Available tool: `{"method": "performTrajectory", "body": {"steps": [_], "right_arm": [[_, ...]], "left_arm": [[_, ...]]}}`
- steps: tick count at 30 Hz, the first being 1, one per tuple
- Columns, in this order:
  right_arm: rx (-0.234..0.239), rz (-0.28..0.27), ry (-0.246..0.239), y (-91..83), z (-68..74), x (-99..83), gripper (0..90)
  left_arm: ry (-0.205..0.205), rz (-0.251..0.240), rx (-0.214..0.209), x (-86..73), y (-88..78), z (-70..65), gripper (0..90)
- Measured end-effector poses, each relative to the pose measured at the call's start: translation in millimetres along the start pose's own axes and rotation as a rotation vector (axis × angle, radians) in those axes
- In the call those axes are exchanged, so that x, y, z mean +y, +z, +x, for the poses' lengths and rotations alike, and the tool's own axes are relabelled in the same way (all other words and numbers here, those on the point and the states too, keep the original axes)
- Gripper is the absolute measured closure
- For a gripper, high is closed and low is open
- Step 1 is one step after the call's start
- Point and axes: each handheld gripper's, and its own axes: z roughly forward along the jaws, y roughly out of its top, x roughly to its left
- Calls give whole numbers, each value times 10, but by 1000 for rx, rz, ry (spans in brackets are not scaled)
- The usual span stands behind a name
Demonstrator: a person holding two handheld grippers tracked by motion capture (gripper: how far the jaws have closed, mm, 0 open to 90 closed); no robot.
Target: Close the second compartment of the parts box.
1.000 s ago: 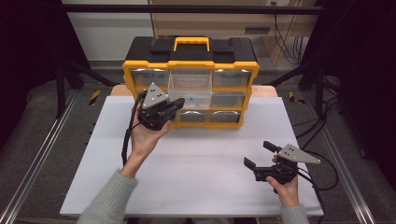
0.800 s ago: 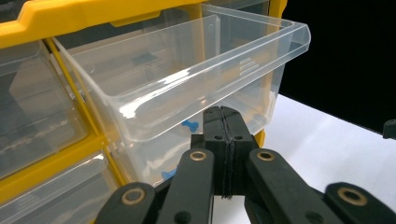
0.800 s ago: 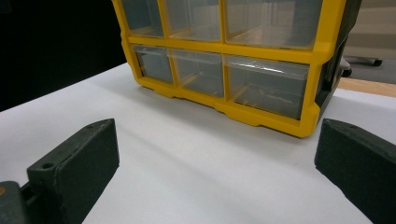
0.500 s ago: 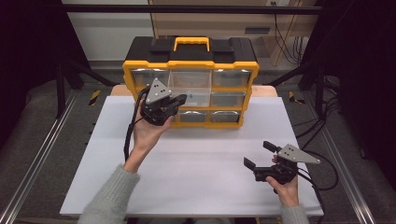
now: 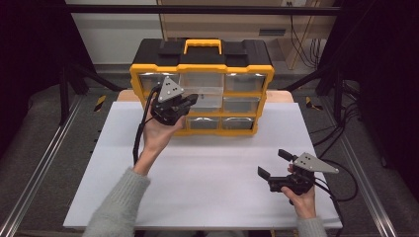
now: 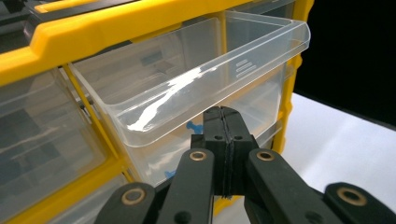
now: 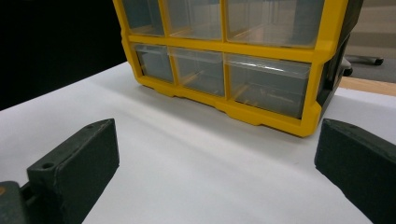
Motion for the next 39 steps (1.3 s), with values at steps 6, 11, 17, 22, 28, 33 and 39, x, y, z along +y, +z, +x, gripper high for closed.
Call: {"method": "performTrajectory", "body": {"steps": [6, 11, 17, 22, 28, 33, 39], "right_arm": [[-2, 2, -1, -1, 0, 1, 5], [-1, 0, -2, 1, 0, 0, 5], [3, -5, -6, -3, -5, 1, 5], [3, -4, -6, -1, -4, -1, 5], [4, -4, -5, -1, -4, 0, 5], [3, 0, 0, 3, 1, -1, 5], [4, -2, 0, 0, -1, -1, 5]], "left_arm": [[-1, 0, 3, 42, 43, 46, 890], [13, 3, 23, 71, 93, 82, 890], [9, -4, 34, 86, 155, 132, 891], [9, -2, 48, 92, 207, 161, 891], [3, 1, 52, 106, 243, 212, 891], [12, 1, 64, 126, 266, 222, 890], [8, 13, 71, 135, 302, 240, 891]]}}
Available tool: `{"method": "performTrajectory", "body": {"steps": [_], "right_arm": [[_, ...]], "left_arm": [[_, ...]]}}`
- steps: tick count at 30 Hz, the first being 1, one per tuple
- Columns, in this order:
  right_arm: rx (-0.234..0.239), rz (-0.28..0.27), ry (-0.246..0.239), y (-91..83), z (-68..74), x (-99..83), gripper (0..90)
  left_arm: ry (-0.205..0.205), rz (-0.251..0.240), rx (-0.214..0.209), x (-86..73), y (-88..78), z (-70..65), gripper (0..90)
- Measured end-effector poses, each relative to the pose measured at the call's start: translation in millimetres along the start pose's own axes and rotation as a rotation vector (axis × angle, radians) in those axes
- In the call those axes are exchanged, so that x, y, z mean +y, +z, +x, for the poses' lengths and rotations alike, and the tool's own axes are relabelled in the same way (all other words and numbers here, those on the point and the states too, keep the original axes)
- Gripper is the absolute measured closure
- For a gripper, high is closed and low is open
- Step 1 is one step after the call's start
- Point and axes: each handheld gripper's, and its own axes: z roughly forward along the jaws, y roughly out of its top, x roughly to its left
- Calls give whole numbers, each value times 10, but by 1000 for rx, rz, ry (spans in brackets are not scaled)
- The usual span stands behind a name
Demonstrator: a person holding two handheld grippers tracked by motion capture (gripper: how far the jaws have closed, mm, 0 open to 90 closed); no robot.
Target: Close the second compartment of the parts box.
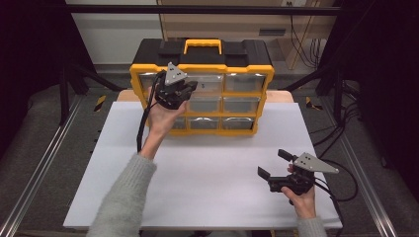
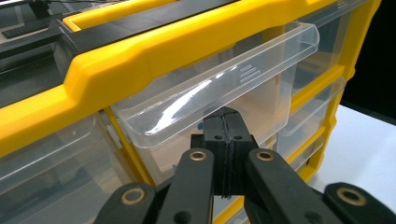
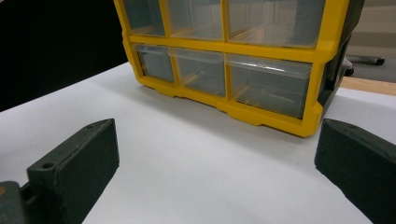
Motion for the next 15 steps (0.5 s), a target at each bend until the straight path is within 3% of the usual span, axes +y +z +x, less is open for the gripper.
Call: {"method": "performTrajectory", "body": {"steps": [15], "right_arm": [[0, -4, -6, -5, -6, 1, 5]], "left_arm": [[4, 15, 19, -8, 90, 43, 891]]}}
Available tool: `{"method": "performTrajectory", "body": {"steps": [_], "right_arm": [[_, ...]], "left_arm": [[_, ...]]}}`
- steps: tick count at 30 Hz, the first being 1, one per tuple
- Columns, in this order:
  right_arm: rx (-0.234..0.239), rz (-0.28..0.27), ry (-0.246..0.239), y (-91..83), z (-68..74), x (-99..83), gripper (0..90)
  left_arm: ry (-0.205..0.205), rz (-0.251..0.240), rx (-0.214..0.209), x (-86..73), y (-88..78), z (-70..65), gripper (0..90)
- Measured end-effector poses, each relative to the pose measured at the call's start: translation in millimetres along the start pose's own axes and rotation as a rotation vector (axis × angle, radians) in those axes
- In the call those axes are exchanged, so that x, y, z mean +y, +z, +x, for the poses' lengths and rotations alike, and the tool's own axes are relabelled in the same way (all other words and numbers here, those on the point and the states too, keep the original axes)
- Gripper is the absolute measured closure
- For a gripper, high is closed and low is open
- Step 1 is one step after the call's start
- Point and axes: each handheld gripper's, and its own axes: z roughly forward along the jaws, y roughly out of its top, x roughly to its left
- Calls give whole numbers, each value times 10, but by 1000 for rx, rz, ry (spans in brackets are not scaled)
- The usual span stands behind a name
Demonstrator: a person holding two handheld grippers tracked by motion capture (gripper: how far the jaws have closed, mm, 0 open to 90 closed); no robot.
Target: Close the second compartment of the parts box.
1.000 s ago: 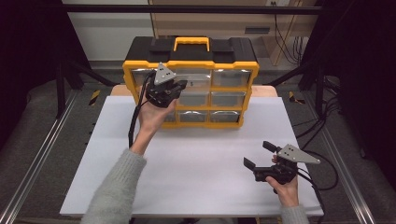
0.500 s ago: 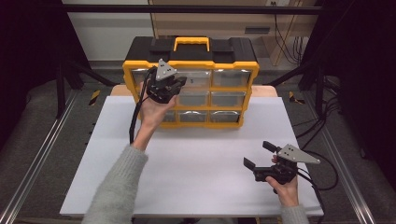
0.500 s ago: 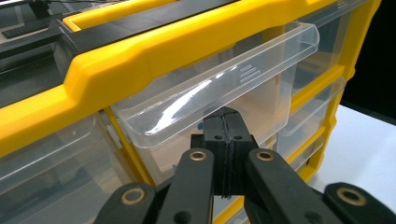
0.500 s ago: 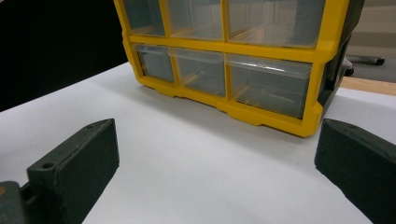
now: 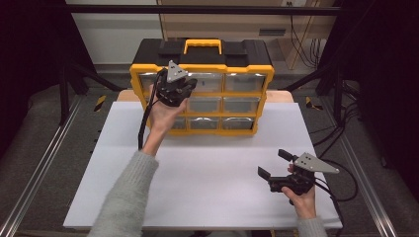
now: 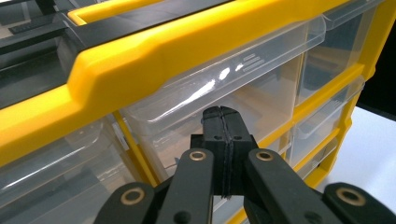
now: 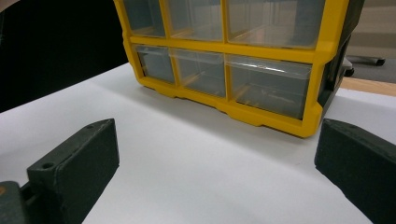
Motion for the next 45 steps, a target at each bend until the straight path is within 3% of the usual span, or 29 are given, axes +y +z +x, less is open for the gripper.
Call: {"method": "performTrajectory", "body": {"steps": [3, 9, 13, 21, 28, 31, 41, 45], "right_arm": [[1, 0, 7, 0, 5, 1, 5], [-2, -6, 7, -4, 3, 6, 5], [-8, -1, 11, -15, 3, 9, 5], [-8, -5, 11, -5, 2, 7, 5], [-10, -5, 13, -7, 2, 8, 5], [-12, -4, 12, -2, 1, 6, 5], [-11, -4, 14, -6, 2, 7, 5], [-10, -2, 10, -4, 0, 5, 5]], "left_arm": [[-1, 2, 3, -5, -9, 2, 891], [3, -23, -33, -20, -148, -54, 887], [10, -46, -63, -47, -266, -87, 820], [17, -55, -85, -215, -467, -136, 581], [-10, -65, -119, -458, -621, -144, 359], [-7, -64, -114, -539, -696, -153, 259], [-40, -64, -161, -802, -909, -181, 70], [-78, -77, -180, -944, -980, -176, 43]]}}
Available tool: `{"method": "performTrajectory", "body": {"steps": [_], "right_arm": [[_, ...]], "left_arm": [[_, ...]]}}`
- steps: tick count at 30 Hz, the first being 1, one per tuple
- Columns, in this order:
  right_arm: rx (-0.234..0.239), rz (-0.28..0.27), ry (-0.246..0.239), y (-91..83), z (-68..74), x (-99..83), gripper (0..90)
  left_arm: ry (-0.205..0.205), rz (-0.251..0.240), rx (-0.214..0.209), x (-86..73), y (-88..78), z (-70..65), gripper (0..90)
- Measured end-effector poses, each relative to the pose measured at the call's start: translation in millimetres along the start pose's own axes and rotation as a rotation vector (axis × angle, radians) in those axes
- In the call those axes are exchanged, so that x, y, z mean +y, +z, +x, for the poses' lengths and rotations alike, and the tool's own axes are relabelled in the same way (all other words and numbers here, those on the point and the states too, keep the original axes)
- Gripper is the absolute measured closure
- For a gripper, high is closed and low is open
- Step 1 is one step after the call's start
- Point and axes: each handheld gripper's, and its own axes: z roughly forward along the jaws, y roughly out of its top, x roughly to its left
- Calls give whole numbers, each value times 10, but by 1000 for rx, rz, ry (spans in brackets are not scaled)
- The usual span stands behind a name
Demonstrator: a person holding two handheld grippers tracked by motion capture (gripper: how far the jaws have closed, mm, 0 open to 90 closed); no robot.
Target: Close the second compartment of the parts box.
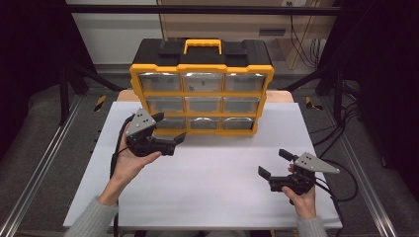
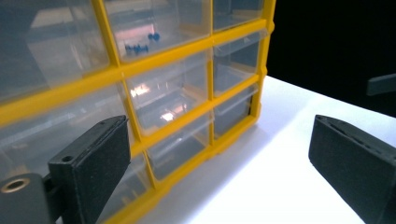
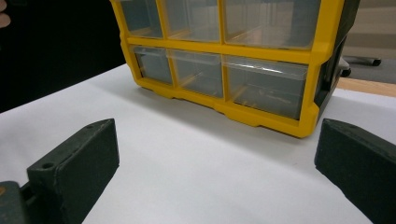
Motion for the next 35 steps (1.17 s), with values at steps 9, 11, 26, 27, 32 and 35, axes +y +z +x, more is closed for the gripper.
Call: {"method": "performTrajectory", "body": {"steps": [9, 11, 26, 27, 32, 35], "right_arm": [[-4, 0, 2, 2, 1, -1, 5], [-5, 1, 1, 2, 1, -1, 5], [-6, 0, -1, 6, 2, -4, 5], [-7, 2, 3, 3, 3, -3, 5], [-7, 1, 0, 2, -1, -3, 5], [-7, 1, 4, 0, 0, -1, 5]], "left_arm": [[-22, -15, 1, -289, -164, 1, 31], [-29, -16, 7, -353, -192, 10, 30], [-75, -20, 76, -787, -394, 141, 22], [-80, -22, 72, -796, -400, 144, 22], [-74, -24, 74, -856, -454, 143, 15], [-81, -31, 80, -878, -488, 150, 14]]}}
